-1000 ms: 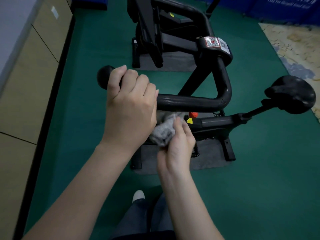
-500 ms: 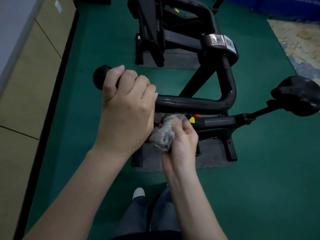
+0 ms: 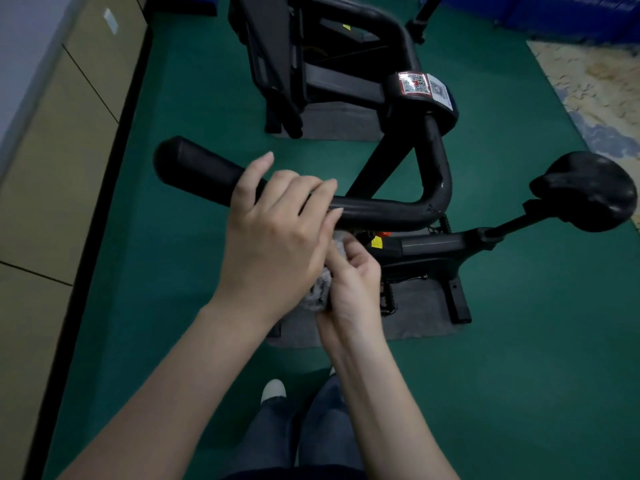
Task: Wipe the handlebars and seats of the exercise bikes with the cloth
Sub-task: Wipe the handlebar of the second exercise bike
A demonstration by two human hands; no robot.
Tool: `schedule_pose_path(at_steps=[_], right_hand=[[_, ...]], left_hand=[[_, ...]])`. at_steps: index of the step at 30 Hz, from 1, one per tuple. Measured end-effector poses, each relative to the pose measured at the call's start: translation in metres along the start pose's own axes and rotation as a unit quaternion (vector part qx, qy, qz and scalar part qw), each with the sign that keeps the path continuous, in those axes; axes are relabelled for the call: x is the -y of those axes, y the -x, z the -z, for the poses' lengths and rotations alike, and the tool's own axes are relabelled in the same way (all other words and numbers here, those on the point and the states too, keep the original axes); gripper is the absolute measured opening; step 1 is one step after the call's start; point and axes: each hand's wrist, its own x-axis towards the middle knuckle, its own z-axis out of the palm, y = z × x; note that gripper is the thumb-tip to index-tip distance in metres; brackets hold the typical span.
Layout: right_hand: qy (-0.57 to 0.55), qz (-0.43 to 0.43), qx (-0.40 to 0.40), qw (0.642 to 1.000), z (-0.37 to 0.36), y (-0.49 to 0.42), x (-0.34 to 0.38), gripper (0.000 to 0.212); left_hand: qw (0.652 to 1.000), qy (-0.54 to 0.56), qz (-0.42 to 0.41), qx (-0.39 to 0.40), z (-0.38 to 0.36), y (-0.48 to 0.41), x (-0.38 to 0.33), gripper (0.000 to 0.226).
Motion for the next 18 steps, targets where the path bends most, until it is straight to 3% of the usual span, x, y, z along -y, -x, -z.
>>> schedule_pose_path(at_steps=[2, 7, 11, 13, 15, 18], right_hand=[[0.01, -0.007, 0.002, 1.0, 0.003, -0.001, 0.002, 0.007], [-0.066, 0.052, -0.107, 0.991, 0.022, -0.01, 0.016, 0.015], [0.003, 0.045, -0.071, 0.996, 0.019, -0.004, 0.002, 0.012], [0.023, 0.072, -0.109, 0.991, 0.022, -0.002, -0.004, 0.016], [0.033, 0.151, -0.209, 0.966, 0.033, 0.0, -0.002, 0.015], [0.104, 0.306, -0.337, 0.884, 0.045, 0.001, 0.01, 0.017]], left_hand=[[1.0, -0.006, 0.001, -0.004, -0.003, 0.0, 0.001, 0.029], [0.999, -0.006, -0.01, -0.034, -0.007, 0.0, 0.003, 0.024], [0.999, -0.005, -0.007, -0.047, -0.008, 0.0, 0.003, 0.022], [0.999, -0.002, -0.008, -0.05, -0.008, 0.0, 0.003, 0.023], [0.999, 0.004, -0.009, -0.053, -0.008, 0.001, 0.004, 0.023], [0.998, 0.009, -0.009, -0.056, -0.007, 0.0, 0.003, 0.023]])
